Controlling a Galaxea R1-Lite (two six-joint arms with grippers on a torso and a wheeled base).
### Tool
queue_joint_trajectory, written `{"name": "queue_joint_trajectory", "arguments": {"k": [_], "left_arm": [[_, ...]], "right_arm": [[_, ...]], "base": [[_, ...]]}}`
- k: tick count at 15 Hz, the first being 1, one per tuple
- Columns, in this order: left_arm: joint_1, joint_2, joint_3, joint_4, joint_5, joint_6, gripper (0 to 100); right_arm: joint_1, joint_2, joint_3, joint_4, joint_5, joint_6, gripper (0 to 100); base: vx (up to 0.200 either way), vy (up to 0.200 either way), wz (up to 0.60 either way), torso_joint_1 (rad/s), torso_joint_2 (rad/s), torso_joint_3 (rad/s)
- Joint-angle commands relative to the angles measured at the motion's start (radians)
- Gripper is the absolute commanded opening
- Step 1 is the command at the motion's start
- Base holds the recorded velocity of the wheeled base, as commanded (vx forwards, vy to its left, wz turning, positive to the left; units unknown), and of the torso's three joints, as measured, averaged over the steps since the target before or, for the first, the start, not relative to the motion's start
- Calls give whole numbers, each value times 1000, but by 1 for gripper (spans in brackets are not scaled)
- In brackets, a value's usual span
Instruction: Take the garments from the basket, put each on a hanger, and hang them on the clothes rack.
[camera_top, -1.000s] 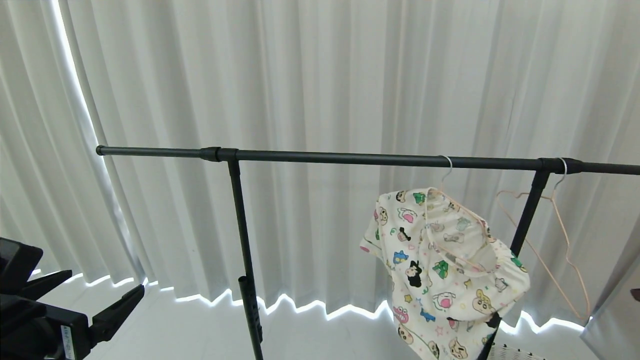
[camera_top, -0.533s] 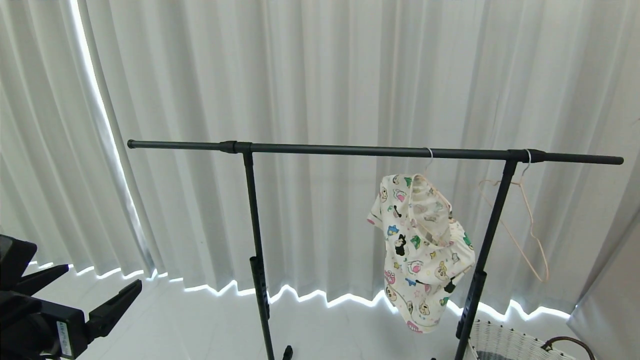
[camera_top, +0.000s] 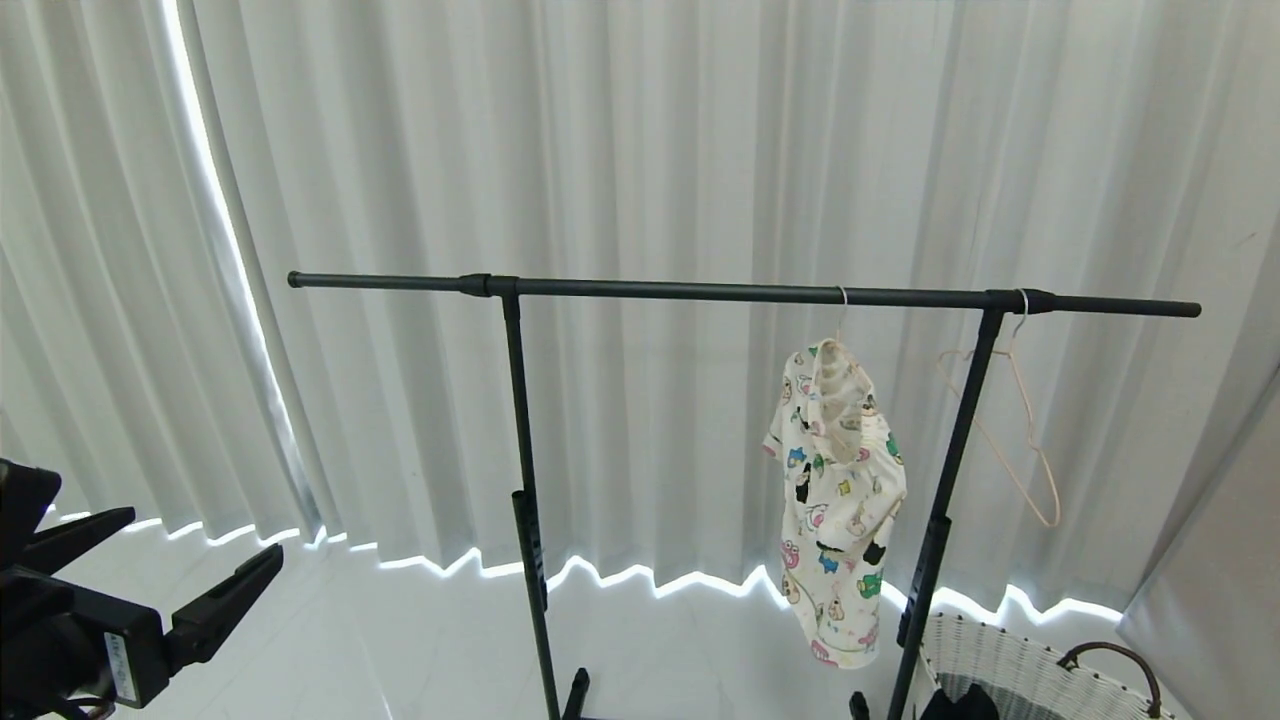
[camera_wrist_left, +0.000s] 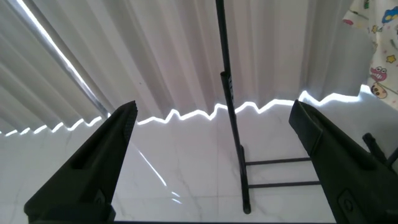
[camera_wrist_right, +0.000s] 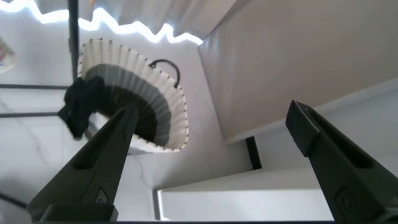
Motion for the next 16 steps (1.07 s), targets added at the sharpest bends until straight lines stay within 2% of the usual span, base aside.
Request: {"name": "queue_joint_trajectory", "arguments": {"k": [1, 6, 10, 13, 16], "left_arm": [[-9, 0, -7, -1, 0, 0, 100], [-18, -2, -1, -1, 0, 17, 100], [-61, 0, 8, -1, 0, 17, 100], [-61, 6, 30, -1, 2, 7, 100], [-47, 29, 45, -1, 6, -92, 100]], "right_arm": [[-16, 26, 19, -34, 1, -6, 100], [-16, 58, 27, -114, -1, -40, 100], [-16, 58, 24, -117, -1, -41, 100], [-19, 52, 22, -115, -2, -52, 100], [-19, 46, 71, -121, -4, -52, 100]], "base": [[0, 0, 0, 0, 0, 0], [0, 0, 0, -15, 39, 19], [0, 0, 0, -200, 447, 242], [0, 0, 0, -232, 523, 286], [0, 0, 0, -224, 510, 289]]}}
